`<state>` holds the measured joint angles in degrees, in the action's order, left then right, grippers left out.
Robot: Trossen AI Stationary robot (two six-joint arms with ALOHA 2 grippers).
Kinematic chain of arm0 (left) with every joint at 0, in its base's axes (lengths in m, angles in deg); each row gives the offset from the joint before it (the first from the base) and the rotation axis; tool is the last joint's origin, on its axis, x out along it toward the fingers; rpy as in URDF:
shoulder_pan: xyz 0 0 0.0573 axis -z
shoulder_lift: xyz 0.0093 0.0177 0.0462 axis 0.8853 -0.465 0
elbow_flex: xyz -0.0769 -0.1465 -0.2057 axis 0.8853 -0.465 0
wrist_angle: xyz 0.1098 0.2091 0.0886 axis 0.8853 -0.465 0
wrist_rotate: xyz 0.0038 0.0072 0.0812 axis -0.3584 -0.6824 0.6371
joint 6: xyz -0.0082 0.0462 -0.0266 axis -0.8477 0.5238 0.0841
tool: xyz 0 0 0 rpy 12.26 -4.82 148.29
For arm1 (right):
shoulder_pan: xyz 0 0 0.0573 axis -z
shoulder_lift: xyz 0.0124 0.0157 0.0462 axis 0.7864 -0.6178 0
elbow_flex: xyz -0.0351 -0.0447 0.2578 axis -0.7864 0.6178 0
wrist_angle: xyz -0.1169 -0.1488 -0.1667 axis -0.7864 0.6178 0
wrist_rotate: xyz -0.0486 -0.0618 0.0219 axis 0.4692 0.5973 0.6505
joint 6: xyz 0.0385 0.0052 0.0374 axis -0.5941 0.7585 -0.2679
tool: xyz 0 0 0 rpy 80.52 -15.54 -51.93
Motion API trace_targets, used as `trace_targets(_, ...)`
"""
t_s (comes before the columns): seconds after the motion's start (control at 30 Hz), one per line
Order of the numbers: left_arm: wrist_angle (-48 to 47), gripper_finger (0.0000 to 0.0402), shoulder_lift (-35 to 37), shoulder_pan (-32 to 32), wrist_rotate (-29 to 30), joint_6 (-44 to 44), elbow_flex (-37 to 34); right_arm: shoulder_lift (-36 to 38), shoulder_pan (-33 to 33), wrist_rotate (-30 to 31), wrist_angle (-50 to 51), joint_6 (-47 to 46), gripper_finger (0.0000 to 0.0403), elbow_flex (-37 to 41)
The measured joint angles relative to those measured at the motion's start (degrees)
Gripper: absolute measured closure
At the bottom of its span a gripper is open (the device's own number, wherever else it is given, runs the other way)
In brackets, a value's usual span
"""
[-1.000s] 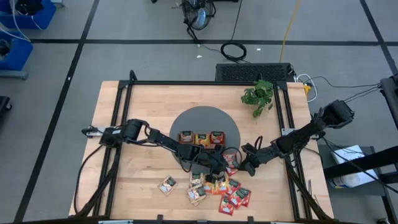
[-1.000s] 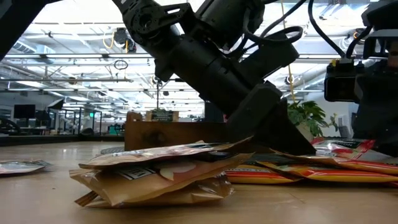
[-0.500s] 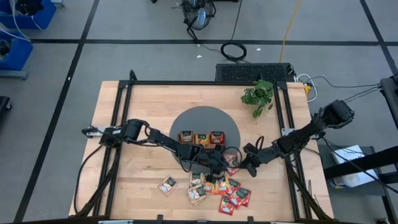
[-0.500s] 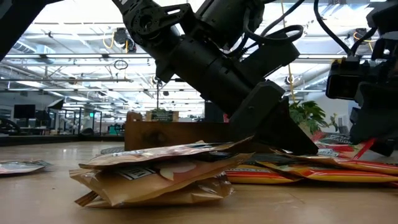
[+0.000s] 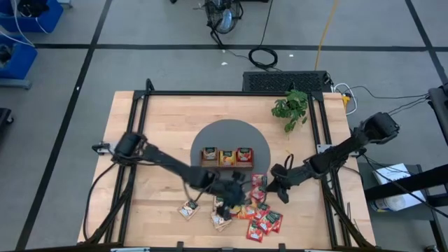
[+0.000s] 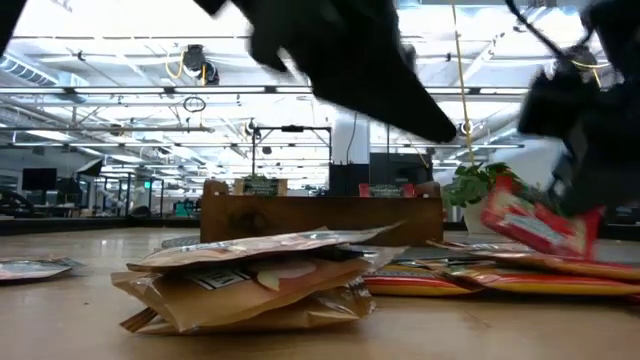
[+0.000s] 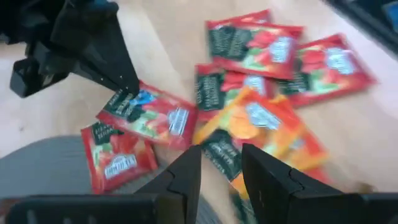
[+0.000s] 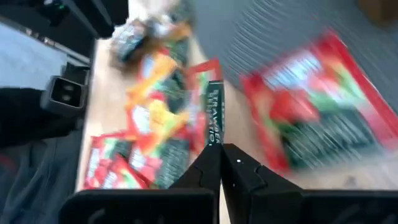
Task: Pick & Place Tea
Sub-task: Put the red tea bag into the right section of the wooden organizer
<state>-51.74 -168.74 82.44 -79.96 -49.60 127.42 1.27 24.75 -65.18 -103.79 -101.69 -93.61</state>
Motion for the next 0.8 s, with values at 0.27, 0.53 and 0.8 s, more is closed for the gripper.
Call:
trace_targets(0.27, -2.5, 0.0333, 12.0, 8.2, 18.9, -4.6, -11.0, 1.1, 0.7, 2.7, 34.9, 14.4, 0.0403, -23.2)
trace_targets(0.53, 0.9, 0.0397, 26.5, 10.4, 29.9, -15.9, -29.0, 1.1, 9.6, 3.1, 59.5, 24.9, 0.0403, -40.3)
trace_targets(0.8, 6.4, 0.0370, 31.5, 9.2, 30.9, -19.7, -37.0, -3.1, 22.6, -2.9, 71.9, 38.6, 0.0403, -49.8)
